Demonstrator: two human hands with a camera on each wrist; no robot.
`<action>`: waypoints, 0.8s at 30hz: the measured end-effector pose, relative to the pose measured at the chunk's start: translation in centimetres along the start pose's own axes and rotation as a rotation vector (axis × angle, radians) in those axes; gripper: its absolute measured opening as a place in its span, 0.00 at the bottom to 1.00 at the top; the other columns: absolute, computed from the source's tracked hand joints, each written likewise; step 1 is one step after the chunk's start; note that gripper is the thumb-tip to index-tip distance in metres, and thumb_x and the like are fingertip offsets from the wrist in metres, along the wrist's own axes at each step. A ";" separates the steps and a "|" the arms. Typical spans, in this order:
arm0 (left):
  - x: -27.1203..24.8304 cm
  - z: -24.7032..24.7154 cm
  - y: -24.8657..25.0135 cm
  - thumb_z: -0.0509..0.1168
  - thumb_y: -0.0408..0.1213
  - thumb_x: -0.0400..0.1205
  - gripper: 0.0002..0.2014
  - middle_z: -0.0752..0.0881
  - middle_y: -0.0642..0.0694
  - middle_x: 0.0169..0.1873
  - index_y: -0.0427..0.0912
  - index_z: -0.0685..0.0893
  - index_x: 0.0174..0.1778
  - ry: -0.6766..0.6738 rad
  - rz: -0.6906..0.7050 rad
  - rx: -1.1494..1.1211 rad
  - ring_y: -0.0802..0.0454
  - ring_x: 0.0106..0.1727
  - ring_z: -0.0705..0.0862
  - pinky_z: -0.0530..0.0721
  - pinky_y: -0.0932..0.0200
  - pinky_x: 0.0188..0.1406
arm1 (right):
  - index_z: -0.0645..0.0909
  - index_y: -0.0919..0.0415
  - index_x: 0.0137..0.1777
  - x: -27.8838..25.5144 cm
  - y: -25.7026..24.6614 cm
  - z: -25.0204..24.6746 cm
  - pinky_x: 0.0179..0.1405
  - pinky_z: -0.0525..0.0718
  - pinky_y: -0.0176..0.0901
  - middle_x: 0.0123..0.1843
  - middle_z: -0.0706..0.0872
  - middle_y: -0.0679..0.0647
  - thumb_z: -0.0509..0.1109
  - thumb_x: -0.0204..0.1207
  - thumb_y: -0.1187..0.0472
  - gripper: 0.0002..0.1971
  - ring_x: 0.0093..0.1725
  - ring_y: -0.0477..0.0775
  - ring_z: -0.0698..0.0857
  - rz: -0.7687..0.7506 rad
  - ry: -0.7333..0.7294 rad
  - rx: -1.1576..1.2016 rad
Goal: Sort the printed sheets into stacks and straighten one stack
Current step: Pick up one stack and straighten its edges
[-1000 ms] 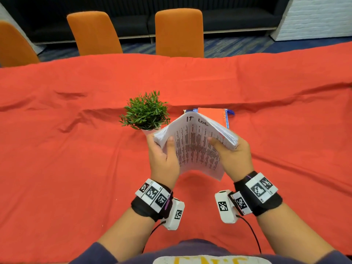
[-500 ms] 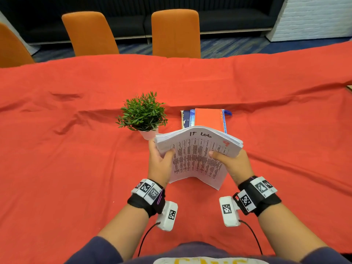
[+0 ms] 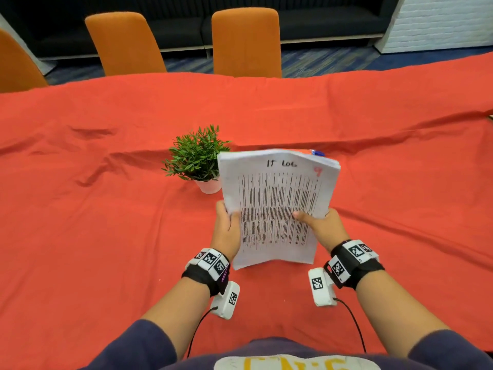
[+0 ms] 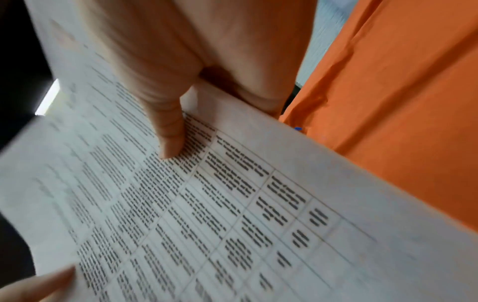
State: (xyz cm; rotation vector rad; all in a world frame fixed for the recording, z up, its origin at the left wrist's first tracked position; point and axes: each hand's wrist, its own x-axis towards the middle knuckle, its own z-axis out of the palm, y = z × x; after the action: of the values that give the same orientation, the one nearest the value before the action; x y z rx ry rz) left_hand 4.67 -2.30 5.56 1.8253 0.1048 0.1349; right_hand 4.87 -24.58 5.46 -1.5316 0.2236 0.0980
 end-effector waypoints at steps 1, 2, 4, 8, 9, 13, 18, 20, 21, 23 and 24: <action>0.2 0.0 0.3 0.53 0.28 0.86 0.04 0.78 0.52 0.43 0.38 0.68 0.55 0.002 -0.010 -0.010 0.63 0.43 0.77 0.77 0.71 0.41 | 0.86 0.54 0.50 0.2 -0.1 -0.1 0.55 0.85 0.48 0.50 0.92 0.48 0.79 0.69 0.66 0.12 0.52 0.47 0.90 0.005 0.002 0.007; 0.4 0.0 0.2 0.54 0.29 0.86 0.04 0.79 0.52 0.44 0.38 0.69 0.56 -0.003 -0.041 -0.021 0.62 0.43 0.78 0.77 0.67 0.42 | 0.86 0.55 0.52 0.4 0.2 -0.3 0.55 0.85 0.49 0.52 0.92 0.50 0.79 0.68 0.65 0.13 0.53 0.50 0.90 0.014 0.005 0.013; 0.6 0.0 -0.7 0.54 0.30 0.85 0.06 0.80 0.48 0.46 0.39 0.70 0.57 -0.041 -0.160 -0.008 0.55 0.43 0.78 0.77 0.60 0.42 | 0.85 0.56 0.54 0.7 1.7 -0.7 0.56 0.86 0.52 0.53 0.92 0.54 0.80 0.67 0.64 0.16 0.54 0.54 0.90 0.069 0.019 0.020; -0.2 0.4 -5.1 0.55 0.34 0.85 0.05 0.76 0.42 0.44 0.42 0.68 0.56 -0.120 -0.495 0.145 0.49 0.40 0.74 0.76 0.52 0.41 | 0.86 0.57 0.55 0.5 7.2 -1.1 0.62 0.83 0.63 0.55 0.91 0.58 0.77 0.71 0.64 0.12 0.55 0.61 0.90 0.292 0.041 0.001; -0.7 0.6 -6.1 0.54 0.33 0.86 0.05 0.74 0.43 0.41 0.41 0.68 0.57 -0.142 -0.568 0.172 0.51 0.37 0.72 0.75 0.54 0.36 | 0.86 0.57 0.53 0.3 8.3 -1.2 0.62 0.83 0.64 0.55 0.91 0.60 0.76 0.72 0.65 0.10 0.55 0.62 0.89 0.343 0.056 -0.018; -1.5 1.3 -9.1 0.54 0.31 0.86 0.17 0.74 0.45 0.42 0.33 0.66 0.71 -0.192 -0.731 0.191 0.56 0.34 0.71 0.71 0.60 0.32 | 0.83 0.59 0.42 0.8 10.7 -1.3 0.60 0.84 0.60 0.51 0.90 0.62 0.75 0.73 0.64 0.03 0.54 0.65 0.88 0.433 0.104 -0.174; -0.6 1.9 -11.0 0.56 0.32 0.86 0.20 0.76 0.38 0.53 0.31 0.65 0.73 -0.202 -0.748 0.257 0.52 0.39 0.76 0.75 0.60 0.34 | 0.84 0.61 0.44 2.0 11.8 -1.2 0.49 0.87 0.50 0.47 0.90 0.57 0.75 0.74 0.63 0.03 0.49 0.61 0.89 0.429 0.100 -0.377; -0.4 2.2 -11.5 0.57 0.31 0.85 0.17 0.77 0.38 0.52 0.30 0.68 0.69 -0.183 -0.731 0.289 0.48 0.43 0.77 0.76 0.57 0.39 | 0.85 0.62 0.49 2.3 11.9 -1.2 0.45 0.85 0.46 0.46 0.89 0.55 0.75 0.74 0.63 0.06 0.45 0.57 0.88 0.427 0.087 -0.448; -0.4 2.3 -11.6 0.57 0.30 0.85 0.14 0.77 0.38 0.50 0.30 0.70 0.66 -0.166 -0.720 0.303 0.47 0.43 0.77 0.76 0.57 0.39 | 0.84 0.63 0.49 2.4 11.9 -1.2 0.43 0.85 0.44 0.45 0.89 0.55 0.75 0.74 0.63 0.07 0.43 0.55 0.88 0.427 0.085 -0.467; -0.4 2.6 -11.9 0.57 0.29 0.84 0.09 0.78 0.38 0.49 0.31 0.72 0.58 -0.142 -0.691 0.346 0.46 0.43 0.77 0.77 0.56 0.42 | 0.83 0.60 0.47 2.4 12.0 -1.2 0.40 0.84 0.42 0.44 0.88 0.53 0.75 0.74 0.63 0.05 0.40 0.51 0.86 0.423 0.073 -0.508; -0.5 2.8 -12.1 0.57 0.28 0.84 0.08 0.78 0.37 0.49 0.32 0.72 0.57 -0.132 -0.679 0.359 0.46 0.44 0.77 0.78 0.55 0.43 | 0.82 0.59 0.45 2.4 12.0 -1.2 0.40 0.84 0.42 0.43 0.87 0.52 0.76 0.74 0.62 0.05 0.39 0.50 0.86 0.419 0.067 -0.528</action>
State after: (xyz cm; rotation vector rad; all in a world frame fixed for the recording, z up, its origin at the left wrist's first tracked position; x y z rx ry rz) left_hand 4.60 -1.93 -6.84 2.0451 0.6803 -0.5103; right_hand 4.67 -25.51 -6.75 -1.9932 0.6079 0.4679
